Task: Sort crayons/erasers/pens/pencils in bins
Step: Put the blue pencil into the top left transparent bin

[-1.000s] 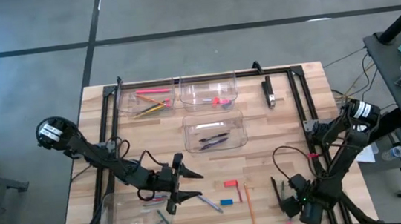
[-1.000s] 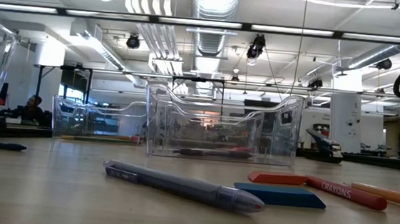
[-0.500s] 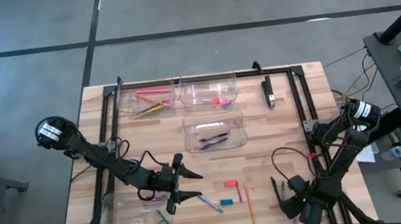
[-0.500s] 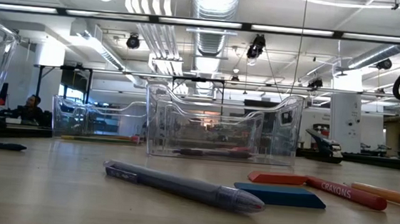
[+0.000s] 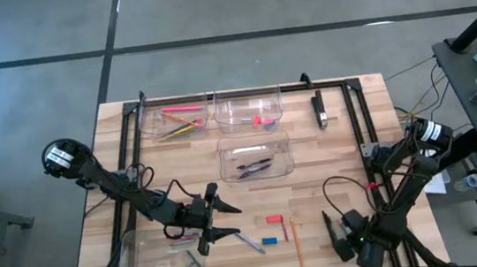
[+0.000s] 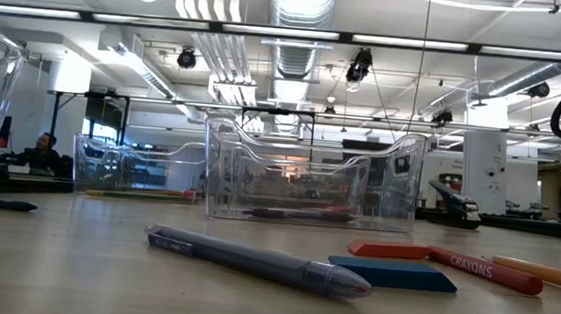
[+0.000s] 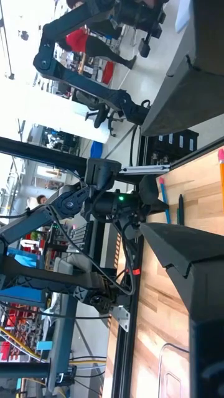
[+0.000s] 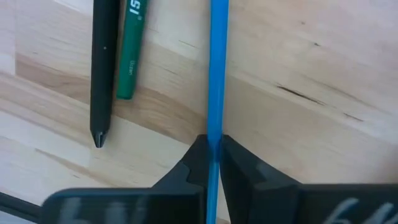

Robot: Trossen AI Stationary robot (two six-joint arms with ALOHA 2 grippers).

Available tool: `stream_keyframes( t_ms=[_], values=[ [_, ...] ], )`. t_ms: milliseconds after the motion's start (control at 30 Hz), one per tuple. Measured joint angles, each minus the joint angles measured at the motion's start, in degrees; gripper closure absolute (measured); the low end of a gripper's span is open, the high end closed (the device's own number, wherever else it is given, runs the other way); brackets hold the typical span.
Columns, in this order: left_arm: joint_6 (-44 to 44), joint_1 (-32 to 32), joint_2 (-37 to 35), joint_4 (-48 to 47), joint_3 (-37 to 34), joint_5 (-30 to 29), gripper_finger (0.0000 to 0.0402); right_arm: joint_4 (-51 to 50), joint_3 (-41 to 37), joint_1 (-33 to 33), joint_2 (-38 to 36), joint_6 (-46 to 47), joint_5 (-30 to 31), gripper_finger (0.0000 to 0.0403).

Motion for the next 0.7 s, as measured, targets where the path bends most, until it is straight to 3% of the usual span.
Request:
stream_keyframes(
  t_ms=[433,700],
  values=[
    [0.0,0.0,0.0,0.0,0.0,0.0,0.0176,-13.4,1.9,0.0,-7.6,0.6,5.5,0.0388],
    [0.2,0.1,0.0,0.0,-0.1,0.0,0.0176,-20.1,6.8,-0.2,-12.3,-3.8,20.0,0.0389]
  ],
)
